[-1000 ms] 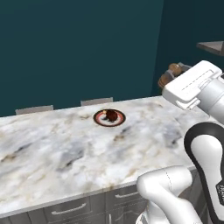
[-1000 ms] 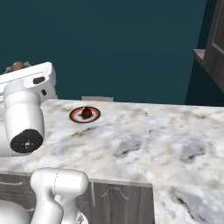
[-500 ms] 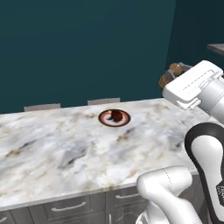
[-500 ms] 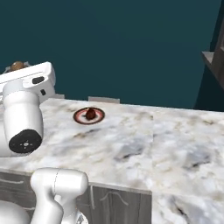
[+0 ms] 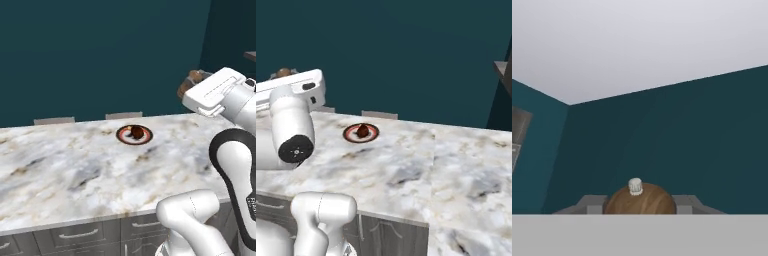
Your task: Retrieve the shaker from the cabinet and place it next the steak on a plate on the dining table.
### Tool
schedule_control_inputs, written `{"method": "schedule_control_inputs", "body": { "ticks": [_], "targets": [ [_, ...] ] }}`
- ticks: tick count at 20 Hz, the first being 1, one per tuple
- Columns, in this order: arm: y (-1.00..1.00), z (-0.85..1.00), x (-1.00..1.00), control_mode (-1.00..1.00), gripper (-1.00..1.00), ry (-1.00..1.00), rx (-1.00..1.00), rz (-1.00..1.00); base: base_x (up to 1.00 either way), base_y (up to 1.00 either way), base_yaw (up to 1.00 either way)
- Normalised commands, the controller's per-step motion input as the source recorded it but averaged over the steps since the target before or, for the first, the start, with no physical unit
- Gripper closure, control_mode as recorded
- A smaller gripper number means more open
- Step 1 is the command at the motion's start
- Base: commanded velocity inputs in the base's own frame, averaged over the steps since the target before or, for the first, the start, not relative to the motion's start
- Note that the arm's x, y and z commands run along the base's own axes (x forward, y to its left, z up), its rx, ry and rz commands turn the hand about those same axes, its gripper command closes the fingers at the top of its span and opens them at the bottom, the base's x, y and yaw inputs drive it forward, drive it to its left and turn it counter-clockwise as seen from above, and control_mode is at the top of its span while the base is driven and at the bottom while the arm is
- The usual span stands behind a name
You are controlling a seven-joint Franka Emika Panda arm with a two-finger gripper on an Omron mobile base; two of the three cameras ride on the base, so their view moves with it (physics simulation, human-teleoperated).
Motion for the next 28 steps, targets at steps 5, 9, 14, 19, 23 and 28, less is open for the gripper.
{"method": "schedule_control_inputs", "body": {
  "ticks": [5, 9, 14, 19, 23, 28],
  "targets": [
    [-0.24, -0.25, 0.94, -1.0, 1.0, 0.22, 0.01, 0.09, 0.0, 0.0, 0.0],
    [-0.27, -0.48, 0.71, -1.0, 1.0, 0.05, 0.0, 0.03, 0.0, 0.0, 0.0],
    [-0.35, -0.5, 0.58, -1.0, 1.0, 0.0, 0.0, 0.2, 0.0, 0.0, 0.0],
    [-0.45, -0.34, 0.46, -1.0, 1.0, 0.08, 0.0, 0.23, 0.0, 0.0, 0.0],
    [-0.43, -0.44, 0.54, -1.0, 1.0, 0.31, 0.0, 0.18, 0.0, 0.0, 0.0],
    [-0.33, -0.52, 0.48, -1.0, 1.0, 0.23, -0.06, 0.21, 0.0, 0.0, 0.0]
  ]
}}
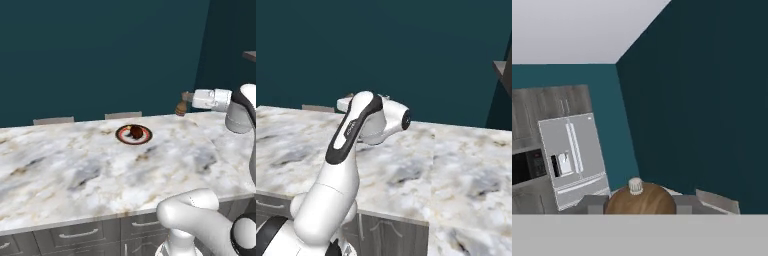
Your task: Retrieve the shaker from the cabinet and place it next the steak on a plate on the dining table.
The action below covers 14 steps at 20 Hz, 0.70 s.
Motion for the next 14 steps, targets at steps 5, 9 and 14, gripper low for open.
{"method": "schedule_control_inputs", "body": {
  "ticks": [5, 9, 14],
  "targets": [
    [-0.03, -0.58, 0.24, -1.0, 1.0, 0.03, -0.19, 0.17, 0.0, 0.0, 0.0],
    [-0.03, -0.48, 0.18, -1.0, 1.0, -0.09, -0.21, 0.16, 0.0, 0.0, 0.0],
    [-0.11, -0.41, 0.21, -1.0, 1.0, -0.09, -0.14, 0.15, 0.0, 0.0, 0.0]
  ]
}}
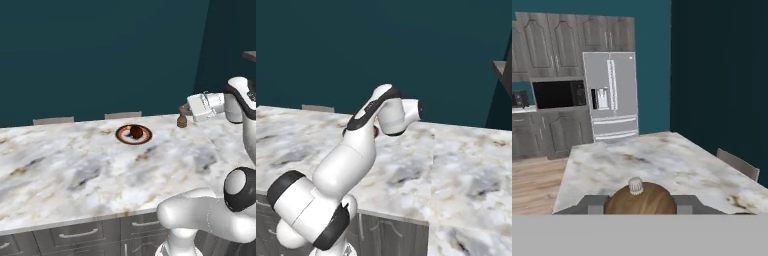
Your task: Retrieve the shaker from the cabinet and place it next the steak on a plate on the dining table.
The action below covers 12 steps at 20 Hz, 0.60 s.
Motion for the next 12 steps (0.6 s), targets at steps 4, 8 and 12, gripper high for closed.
{"method": "schedule_control_inputs", "body": {
  "ticks": [4, 8, 12],
  "targets": [
    [-0.09, -0.26, 0.27, -1.0, 1.0, 0.0, 0.0, 0.11, 0.0, 0.0, 0.0],
    [-0.03, -0.29, 0.31, -1.0, 1.0, 0.0, 0.0, 0.05, 0.0, 0.0, 0.0],
    [0.0, -0.3, 0.2, -1.0, 1.0, -0.03, 0.0, 0.0, 0.0, 0.0, 0.0]
  ]
}}
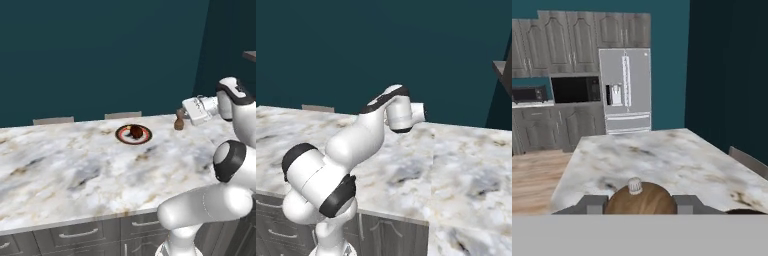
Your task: Retrieve the shaker from the cabinet and place it next the steak on a plate on the dining table.
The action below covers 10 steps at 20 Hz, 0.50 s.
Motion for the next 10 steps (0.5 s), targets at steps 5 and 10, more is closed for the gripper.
{"method": "schedule_control_inputs", "body": {
  "ticks": [5, 10],
  "targets": [
    [-0.03, -0.26, 0.07, -1.0, 1.0, -0.06, 0.0, 0.0, 0.0, 0.0, 0.0],
    [0.0, -0.24, 0.06, -1.0, 1.0, -0.07, 0.0, -0.05, 0.0, 0.0, 0.0]
  ]
}}
